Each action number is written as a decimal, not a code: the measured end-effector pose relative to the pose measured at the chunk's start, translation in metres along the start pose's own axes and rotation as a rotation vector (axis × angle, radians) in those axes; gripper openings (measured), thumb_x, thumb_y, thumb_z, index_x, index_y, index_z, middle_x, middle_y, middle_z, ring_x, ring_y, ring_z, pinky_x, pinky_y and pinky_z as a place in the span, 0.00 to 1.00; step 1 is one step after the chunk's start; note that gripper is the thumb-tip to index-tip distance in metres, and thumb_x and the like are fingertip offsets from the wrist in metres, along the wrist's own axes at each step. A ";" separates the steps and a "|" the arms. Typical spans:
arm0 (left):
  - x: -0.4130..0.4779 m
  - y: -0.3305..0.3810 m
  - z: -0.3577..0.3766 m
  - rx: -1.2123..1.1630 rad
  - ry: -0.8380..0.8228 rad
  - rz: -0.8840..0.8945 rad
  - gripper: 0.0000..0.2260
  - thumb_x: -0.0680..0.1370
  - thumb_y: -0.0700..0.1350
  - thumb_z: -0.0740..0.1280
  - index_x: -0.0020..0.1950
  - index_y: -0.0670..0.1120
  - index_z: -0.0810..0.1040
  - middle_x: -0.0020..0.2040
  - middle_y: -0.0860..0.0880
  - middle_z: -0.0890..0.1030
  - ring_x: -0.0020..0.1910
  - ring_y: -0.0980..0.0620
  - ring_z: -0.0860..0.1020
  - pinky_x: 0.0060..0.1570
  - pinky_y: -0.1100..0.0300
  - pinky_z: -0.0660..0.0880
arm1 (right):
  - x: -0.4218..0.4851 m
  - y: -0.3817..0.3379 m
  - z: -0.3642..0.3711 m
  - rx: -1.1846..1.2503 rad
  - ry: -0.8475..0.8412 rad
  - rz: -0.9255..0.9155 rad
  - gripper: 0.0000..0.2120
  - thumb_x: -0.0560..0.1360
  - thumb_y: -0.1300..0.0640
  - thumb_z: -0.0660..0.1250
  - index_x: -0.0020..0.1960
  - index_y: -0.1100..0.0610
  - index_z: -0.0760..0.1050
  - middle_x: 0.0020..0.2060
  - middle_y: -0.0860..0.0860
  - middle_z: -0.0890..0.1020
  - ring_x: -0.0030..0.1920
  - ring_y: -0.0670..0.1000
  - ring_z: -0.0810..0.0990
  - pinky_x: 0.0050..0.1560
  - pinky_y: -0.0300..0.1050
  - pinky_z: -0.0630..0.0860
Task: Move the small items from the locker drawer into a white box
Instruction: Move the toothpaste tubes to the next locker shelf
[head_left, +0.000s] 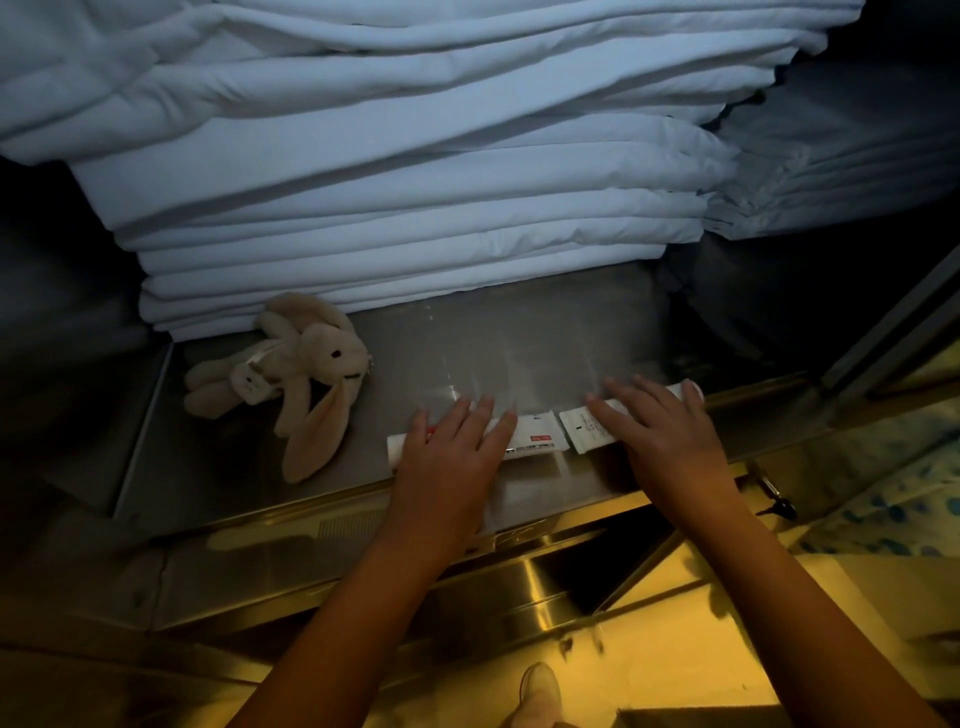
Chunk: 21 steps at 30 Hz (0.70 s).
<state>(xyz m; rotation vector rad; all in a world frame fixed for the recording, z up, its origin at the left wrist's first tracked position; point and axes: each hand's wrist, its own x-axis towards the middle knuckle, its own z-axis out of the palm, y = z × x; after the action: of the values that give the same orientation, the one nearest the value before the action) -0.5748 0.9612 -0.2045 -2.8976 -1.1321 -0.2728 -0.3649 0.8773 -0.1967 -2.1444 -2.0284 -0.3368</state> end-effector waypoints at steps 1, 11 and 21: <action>-0.001 0.000 0.001 0.003 0.000 0.012 0.33 0.76 0.49 0.66 0.75 0.52 0.51 0.76 0.47 0.55 0.74 0.47 0.53 0.69 0.44 0.47 | -0.001 0.000 0.001 -0.005 0.020 -0.006 0.37 0.52 0.63 0.81 0.61 0.59 0.76 0.57 0.62 0.78 0.57 0.66 0.76 0.56 0.71 0.64; -0.010 0.004 -0.010 -0.047 0.160 0.164 0.34 0.58 0.44 0.81 0.63 0.44 0.76 0.60 0.41 0.78 0.56 0.41 0.78 0.54 0.36 0.68 | -0.015 -0.003 0.005 0.033 0.173 0.001 0.26 0.61 0.64 0.72 0.59 0.59 0.77 0.56 0.61 0.79 0.57 0.64 0.76 0.57 0.68 0.65; -0.017 0.012 -0.023 -0.132 0.293 0.359 0.30 0.64 0.42 0.77 0.65 0.43 0.73 0.63 0.40 0.76 0.61 0.42 0.75 0.58 0.39 0.66 | -0.059 -0.015 -0.024 -0.067 0.358 0.159 0.25 0.64 0.64 0.75 0.60 0.61 0.76 0.58 0.63 0.77 0.59 0.65 0.75 0.60 0.67 0.63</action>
<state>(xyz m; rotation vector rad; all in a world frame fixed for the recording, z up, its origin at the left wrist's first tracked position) -0.5826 0.9385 -0.1846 -2.9637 -0.5591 -0.7509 -0.3841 0.8152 -0.1909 -2.0844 -1.6612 -0.7158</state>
